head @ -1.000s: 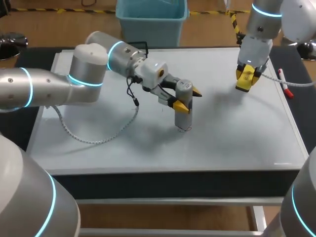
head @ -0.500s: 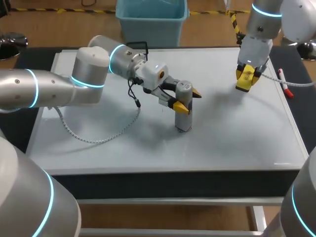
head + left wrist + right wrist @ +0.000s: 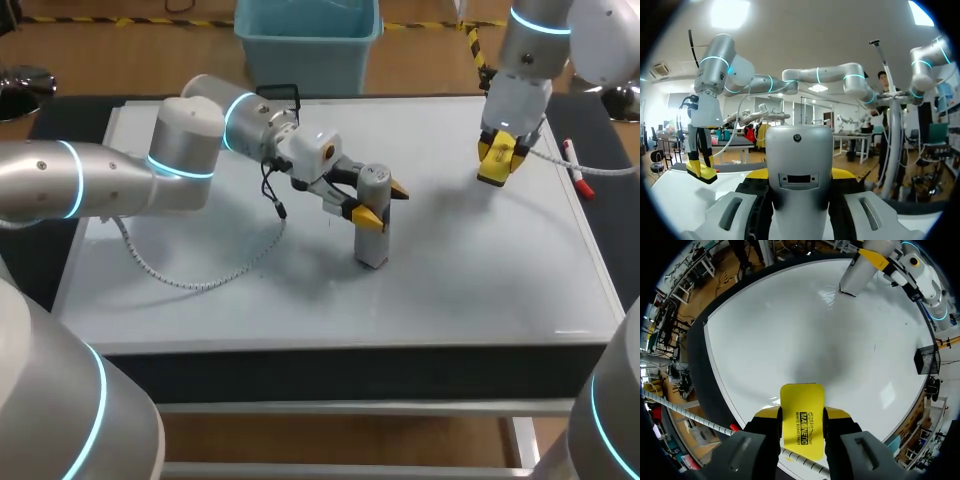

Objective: Pick up the inspection probe, press it on each red-marked spot on the whiteboard one by one, put down the probe, pick up the eraser, and wipe off all the red marks.

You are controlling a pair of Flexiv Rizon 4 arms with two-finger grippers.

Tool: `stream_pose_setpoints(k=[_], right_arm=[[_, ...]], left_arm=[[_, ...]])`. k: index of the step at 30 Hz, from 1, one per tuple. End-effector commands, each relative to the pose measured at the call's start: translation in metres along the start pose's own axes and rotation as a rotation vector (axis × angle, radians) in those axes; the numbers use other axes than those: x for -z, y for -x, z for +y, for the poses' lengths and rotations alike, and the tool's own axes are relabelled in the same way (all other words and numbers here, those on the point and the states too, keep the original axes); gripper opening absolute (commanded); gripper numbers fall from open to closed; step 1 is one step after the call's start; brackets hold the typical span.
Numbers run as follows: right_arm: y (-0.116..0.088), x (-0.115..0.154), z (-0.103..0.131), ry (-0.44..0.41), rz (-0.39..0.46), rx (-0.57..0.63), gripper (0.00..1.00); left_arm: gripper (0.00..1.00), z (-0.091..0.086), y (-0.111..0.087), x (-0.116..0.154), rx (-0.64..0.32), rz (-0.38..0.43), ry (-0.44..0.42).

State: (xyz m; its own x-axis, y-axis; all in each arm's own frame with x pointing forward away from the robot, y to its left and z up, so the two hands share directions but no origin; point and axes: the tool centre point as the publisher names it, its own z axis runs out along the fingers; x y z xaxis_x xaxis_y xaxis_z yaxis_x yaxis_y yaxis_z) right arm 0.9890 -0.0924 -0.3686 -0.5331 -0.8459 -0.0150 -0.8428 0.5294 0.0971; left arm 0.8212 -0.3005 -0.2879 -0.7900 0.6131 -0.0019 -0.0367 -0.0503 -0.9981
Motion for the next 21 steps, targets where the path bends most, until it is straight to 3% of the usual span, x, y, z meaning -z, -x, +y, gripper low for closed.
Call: stream_pose_setpoints(k=[1, 21], right_arm=[[-0.0001, 0.0004, -0.0007, -0.002, 0.003, 0.002, 0.0], [-0.0001, 0.0004, -0.0007, -0.002, 0.003, 0.002, 0.0]], left_arm=[[0.0, 0.002, 0.0026, 0.0013, 0.001, 0.006, -0.002], [0.0, 0.0021, 0.0007, 0.002, -0.002, 0.003, -0.002]])
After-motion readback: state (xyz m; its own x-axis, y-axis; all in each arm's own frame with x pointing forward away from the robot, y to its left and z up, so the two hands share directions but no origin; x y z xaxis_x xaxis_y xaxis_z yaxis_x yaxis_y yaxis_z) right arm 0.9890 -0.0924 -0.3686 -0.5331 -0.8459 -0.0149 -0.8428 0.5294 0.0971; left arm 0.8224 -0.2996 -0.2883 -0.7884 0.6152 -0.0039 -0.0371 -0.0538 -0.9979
